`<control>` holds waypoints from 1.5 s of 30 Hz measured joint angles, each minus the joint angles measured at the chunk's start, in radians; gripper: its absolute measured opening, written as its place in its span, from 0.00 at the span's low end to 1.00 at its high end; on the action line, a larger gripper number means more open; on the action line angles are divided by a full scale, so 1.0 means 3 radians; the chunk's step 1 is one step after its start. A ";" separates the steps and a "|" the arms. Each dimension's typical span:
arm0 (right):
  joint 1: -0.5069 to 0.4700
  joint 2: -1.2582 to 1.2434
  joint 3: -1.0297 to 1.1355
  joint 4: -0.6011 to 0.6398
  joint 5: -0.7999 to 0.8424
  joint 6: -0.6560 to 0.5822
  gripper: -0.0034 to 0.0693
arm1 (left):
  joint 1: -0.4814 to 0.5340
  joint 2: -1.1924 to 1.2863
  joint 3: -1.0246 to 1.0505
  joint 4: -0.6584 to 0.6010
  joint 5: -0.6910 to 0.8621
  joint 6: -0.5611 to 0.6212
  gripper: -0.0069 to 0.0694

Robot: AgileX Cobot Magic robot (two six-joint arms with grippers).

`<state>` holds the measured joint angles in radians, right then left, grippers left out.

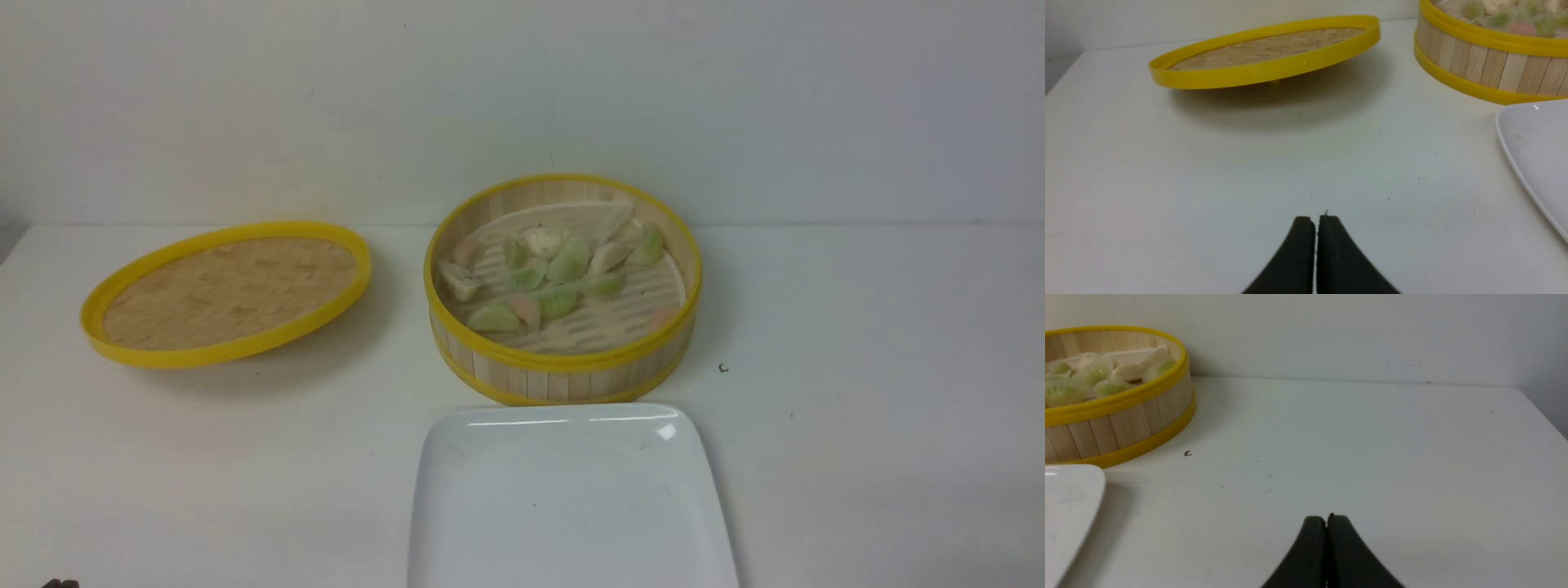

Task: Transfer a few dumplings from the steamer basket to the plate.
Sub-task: Use the left arm to grab a dumpling from the steamer

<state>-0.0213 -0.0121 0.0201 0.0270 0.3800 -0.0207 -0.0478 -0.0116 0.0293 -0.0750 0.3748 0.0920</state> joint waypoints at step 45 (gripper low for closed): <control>0.0003 0.0000 -0.0020 0.2687 -0.1200 0.1013 0.03 | 0.0000 0.0479 -0.1328 -0.1419 -0.0757 -0.0718 0.08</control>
<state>-0.0204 -0.0121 0.0140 0.8332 0.0201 0.2832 -0.0478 0.1320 -0.3689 -0.5008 0.1478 -0.1233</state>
